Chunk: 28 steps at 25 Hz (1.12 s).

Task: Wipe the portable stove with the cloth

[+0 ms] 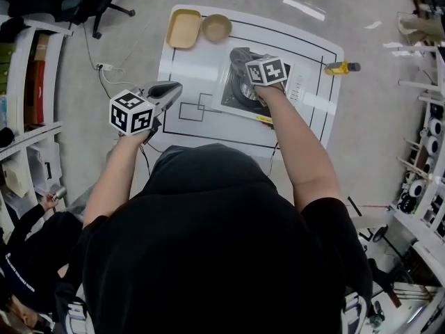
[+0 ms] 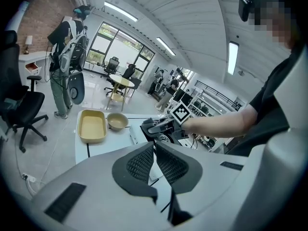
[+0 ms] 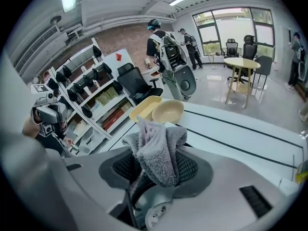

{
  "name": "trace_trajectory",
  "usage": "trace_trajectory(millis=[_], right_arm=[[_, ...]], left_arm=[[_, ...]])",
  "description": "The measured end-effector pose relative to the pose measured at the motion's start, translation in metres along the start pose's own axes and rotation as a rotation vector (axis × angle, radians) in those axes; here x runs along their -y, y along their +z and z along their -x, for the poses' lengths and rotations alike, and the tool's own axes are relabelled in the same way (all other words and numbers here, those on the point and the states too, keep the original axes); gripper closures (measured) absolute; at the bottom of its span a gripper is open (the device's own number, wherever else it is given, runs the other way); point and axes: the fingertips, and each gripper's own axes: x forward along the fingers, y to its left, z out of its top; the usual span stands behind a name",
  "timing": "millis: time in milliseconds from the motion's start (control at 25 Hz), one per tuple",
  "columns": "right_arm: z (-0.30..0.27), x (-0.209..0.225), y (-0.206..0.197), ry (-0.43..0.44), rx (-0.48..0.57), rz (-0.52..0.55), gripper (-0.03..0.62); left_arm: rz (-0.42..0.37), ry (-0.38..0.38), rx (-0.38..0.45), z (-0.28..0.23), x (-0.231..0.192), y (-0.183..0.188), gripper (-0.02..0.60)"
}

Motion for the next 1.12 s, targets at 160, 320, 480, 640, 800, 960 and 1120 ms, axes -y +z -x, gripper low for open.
trace_trajectory(millis=[160, 320, 480, 640, 800, 960, 1120], right_arm=[[0.003, 0.017, 0.005, -0.016, 0.024, -0.021, 0.388], [0.011, 0.032, 0.005, -0.031, 0.04, -0.046, 0.389], [0.024, 0.049, 0.0, -0.05, 0.053, -0.077, 0.388], [0.043, 0.067, -0.009, -0.075, 0.06, -0.102, 0.388], [0.063, 0.09, -0.023, -0.108, 0.068, -0.136, 0.388], [0.081, 0.11, -0.041, -0.147, 0.07, -0.163, 0.388], [0.097, 0.118, -0.056, -0.165, 0.078, -0.18, 0.388]], left_arm=[[0.0, -0.005, -0.01, -0.004, 0.001, -0.001, 0.546], [0.0, -0.007, -0.015, -0.009, 0.003, 0.002, 0.546], [-0.004, -0.017, -0.023, -0.015, 0.007, 0.004, 0.546], [-0.01, -0.029, -0.031, -0.021, 0.014, 0.008, 0.546], [-0.02, -0.042, -0.041, -0.03, 0.019, 0.011, 0.546], [-0.033, -0.057, -0.05, -0.037, 0.026, 0.013, 0.546], [-0.047, -0.073, -0.062, -0.044, 0.035, 0.014, 0.546]])
